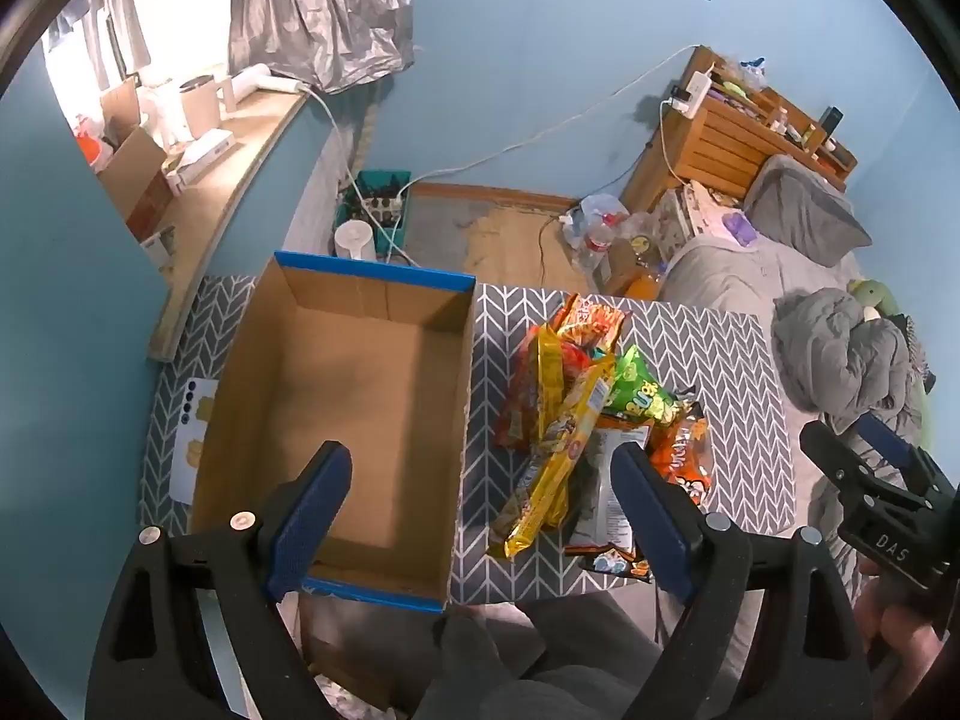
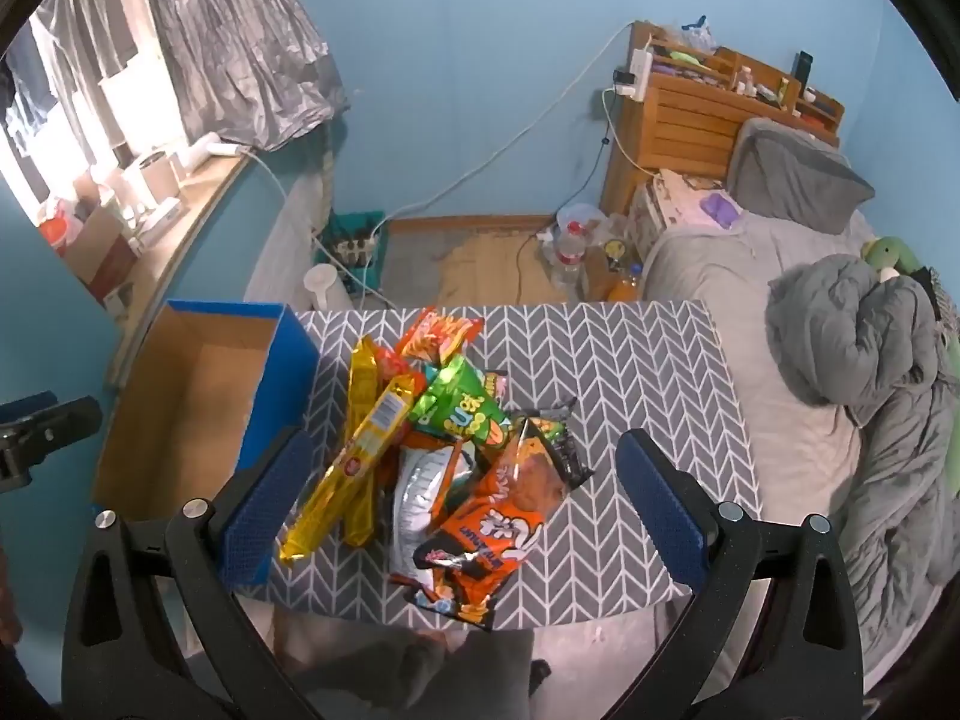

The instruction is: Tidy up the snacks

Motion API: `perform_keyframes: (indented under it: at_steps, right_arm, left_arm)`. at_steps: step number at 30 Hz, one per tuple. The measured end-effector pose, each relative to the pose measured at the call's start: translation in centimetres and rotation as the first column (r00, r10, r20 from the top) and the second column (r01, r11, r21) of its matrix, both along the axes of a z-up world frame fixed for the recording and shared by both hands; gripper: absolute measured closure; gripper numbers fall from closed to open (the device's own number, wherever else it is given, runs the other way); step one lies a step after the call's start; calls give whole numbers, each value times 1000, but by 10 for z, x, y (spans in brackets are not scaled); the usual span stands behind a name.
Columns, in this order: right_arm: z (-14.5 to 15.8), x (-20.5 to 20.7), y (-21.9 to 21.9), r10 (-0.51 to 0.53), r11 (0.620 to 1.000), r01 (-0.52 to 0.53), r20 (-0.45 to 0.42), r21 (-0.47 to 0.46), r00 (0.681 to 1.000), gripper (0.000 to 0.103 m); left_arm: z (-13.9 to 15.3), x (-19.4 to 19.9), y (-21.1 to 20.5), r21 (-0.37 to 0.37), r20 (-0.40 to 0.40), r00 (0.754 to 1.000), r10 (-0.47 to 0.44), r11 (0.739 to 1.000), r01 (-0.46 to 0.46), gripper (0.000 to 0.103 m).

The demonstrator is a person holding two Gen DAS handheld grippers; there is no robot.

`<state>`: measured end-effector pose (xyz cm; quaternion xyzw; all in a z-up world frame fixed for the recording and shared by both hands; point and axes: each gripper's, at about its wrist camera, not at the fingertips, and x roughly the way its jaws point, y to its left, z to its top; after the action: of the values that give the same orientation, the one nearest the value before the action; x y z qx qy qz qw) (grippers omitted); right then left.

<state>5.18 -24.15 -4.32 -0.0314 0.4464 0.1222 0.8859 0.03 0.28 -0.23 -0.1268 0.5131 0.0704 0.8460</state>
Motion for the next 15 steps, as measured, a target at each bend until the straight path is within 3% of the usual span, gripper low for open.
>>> perform_keyframes:
  at_steps: [15]
  right_arm:
    - [4,6,-1,-2,1000,2,-17,16,1000,3]
  left_arm:
    - [3,3,-1,-9,5,1000,-8,1000,8,13]
